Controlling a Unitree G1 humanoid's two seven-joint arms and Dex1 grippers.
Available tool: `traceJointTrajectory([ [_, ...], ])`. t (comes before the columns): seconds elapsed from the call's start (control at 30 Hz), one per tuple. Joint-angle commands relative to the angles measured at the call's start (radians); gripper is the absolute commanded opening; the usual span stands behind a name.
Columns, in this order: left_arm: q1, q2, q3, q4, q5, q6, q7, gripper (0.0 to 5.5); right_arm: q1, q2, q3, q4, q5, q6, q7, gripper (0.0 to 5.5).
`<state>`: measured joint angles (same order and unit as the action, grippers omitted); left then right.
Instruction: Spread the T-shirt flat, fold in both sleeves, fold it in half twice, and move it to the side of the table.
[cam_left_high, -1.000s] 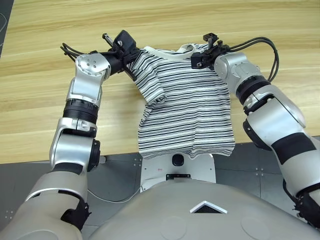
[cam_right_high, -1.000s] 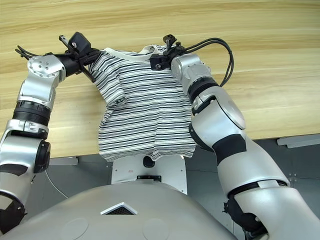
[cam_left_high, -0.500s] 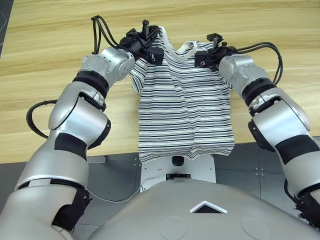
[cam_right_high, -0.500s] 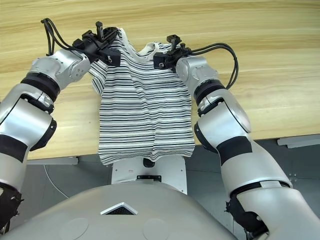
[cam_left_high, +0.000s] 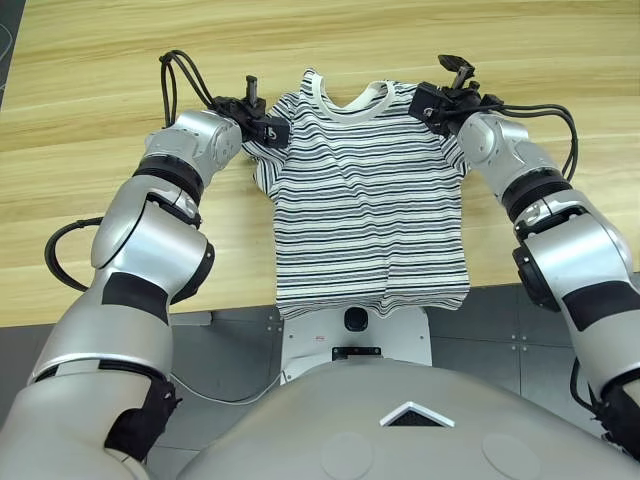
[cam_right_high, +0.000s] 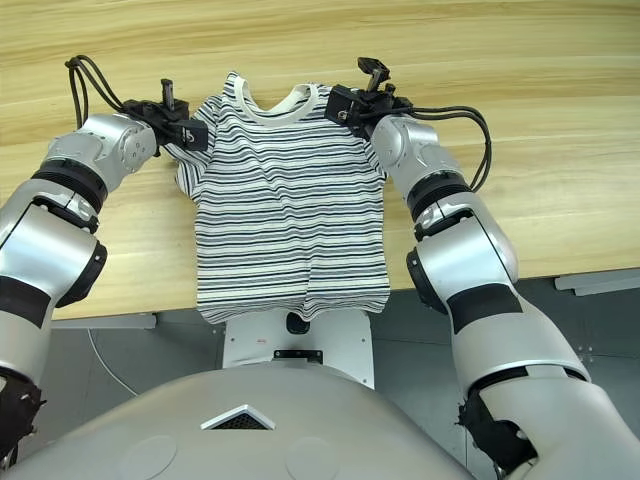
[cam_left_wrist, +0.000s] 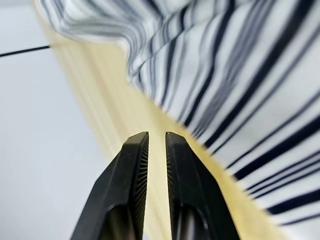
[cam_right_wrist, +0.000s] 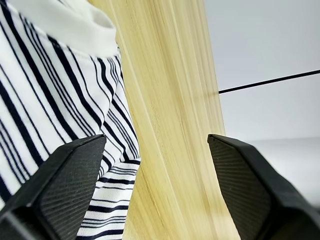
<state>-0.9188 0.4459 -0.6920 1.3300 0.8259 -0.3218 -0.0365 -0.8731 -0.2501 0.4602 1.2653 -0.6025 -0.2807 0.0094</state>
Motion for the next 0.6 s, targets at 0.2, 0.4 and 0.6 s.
traceJointTrajectory([
  [0.2,0.112,0.011,0.062,-0.057,-0.089,-0.072,-0.073,0.63,-0.035,-0.057,-0.028,0.052,0.021,0.068,0.057,3.77],
  [0.4,0.167,-0.001,0.010,-0.040,-0.046,-0.068,-0.089,0.63,-0.053,-0.087,0.011,0.093,-0.028,0.134,0.107,3.77],
  [0.6,0.169,0.021,-0.002,-0.020,-0.032,-0.041,-0.067,0.63,-0.049,-0.102,0.066,0.109,-0.095,0.178,0.114,3.77],
])
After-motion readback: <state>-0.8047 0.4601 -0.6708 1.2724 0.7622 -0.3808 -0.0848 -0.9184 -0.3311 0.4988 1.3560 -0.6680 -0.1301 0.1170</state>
